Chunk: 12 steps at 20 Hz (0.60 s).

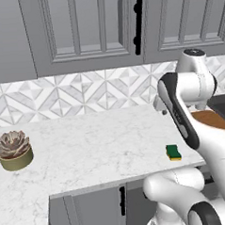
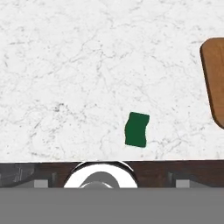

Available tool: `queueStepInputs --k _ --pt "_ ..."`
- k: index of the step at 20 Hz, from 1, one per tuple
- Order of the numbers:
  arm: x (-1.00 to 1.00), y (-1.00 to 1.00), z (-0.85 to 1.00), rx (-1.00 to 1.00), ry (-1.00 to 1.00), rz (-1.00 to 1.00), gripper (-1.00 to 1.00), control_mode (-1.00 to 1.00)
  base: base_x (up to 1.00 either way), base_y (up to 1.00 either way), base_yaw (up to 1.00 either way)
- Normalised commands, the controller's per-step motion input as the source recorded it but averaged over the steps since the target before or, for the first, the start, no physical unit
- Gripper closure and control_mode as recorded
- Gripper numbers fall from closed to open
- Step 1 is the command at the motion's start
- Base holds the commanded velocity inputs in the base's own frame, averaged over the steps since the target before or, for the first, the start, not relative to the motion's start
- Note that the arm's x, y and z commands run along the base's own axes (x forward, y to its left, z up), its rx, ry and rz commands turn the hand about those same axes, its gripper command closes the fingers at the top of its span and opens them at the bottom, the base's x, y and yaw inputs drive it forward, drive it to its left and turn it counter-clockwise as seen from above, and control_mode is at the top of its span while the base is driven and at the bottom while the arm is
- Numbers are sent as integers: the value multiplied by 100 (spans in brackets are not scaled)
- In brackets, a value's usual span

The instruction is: Pick up the sponge from the counter and clean the cutting board by briefly scrubbing or pressing down on the cutting board. Once finished, release the sponge.

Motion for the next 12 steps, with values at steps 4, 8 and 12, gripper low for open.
queueStepInputs --k 4,8,12 --pt "-32 -31 -57 0 0 -5 -100 -100 0 0 0" --pt "-3 -44 -48 0 1 -11 -100 -100 0 0 0" --pt "0 -44 -19 0 1 -1 -100 -100 0 0 0"
